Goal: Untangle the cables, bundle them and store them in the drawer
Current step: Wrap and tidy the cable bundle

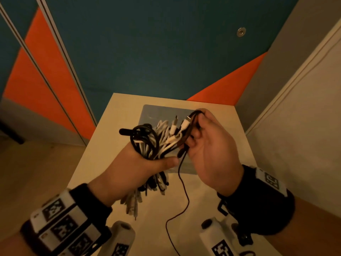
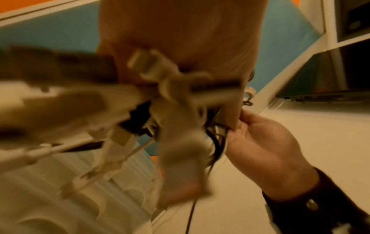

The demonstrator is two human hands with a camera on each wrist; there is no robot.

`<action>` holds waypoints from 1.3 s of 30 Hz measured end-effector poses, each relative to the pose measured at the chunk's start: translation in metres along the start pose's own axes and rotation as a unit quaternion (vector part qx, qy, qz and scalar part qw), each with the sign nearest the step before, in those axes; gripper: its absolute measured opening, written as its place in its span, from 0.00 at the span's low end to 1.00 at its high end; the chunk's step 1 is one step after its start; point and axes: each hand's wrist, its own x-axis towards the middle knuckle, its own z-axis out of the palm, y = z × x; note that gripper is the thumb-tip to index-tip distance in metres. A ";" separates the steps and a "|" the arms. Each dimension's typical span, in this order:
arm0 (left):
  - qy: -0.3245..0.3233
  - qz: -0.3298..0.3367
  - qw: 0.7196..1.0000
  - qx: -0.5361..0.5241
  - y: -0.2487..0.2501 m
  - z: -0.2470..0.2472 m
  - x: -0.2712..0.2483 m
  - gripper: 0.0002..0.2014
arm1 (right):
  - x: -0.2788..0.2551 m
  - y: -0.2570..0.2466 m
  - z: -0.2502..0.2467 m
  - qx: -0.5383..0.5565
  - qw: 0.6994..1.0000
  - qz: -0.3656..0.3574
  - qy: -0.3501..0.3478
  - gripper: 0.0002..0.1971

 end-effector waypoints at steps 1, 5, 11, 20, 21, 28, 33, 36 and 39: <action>-0.006 0.003 1.000 -0.024 0.000 0.004 0.000 0.18 | 0.001 0.001 0.002 0.022 1.000 0.000 -0.003 0.13; 0.004 -0.005 0.996 -0.092 -0.006 0.014 0.004 0.20 | 0.002 0.005 0.002 0.078 0.997 -0.006 0.000 0.06; 0.024 -0.028 0.993 -0.110 -0.015 0.017 0.010 0.17 | 0.000 0.004 0.004 0.070 0.997 -0.027 -0.011 0.05; -0.011 -0.079 0.981 -0.179 -0.014 0.018 0.011 0.18 | 0.003 0.003 0.001 0.036 0.997 -0.038 -0.051 0.08; -0.015 -0.077 0.982 -0.172 -0.014 0.016 0.011 0.18 | 0.003 0.004 0.000 0.028 0.998 -0.035 -0.054 0.08; -0.040 -0.043 0.995 -0.076 -0.014 0.006 0.006 0.21 | -0.002 0.014 -0.013 -0.022 0.999 -0.008 -0.046 0.07; 0.029 -0.026 0.998 -0.053 -0.012 -0.003 0.003 0.22 | -0.004 0.013 -0.019 -0.110 0.990 -0.045 -0.071 0.13; 0.080 -0.008 0.994 -0.068 -0.013 -0.012 0.007 0.19 | -0.003 0.016 -0.033 -0.196 0.975 -0.076 -0.066 0.13; 0.117 -0.012 0.986 -0.117 -0.012 -0.019 0.012 0.11 | -0.006 0.031 -0.055 -0.340 0.932 -0.050 -0.119 0.18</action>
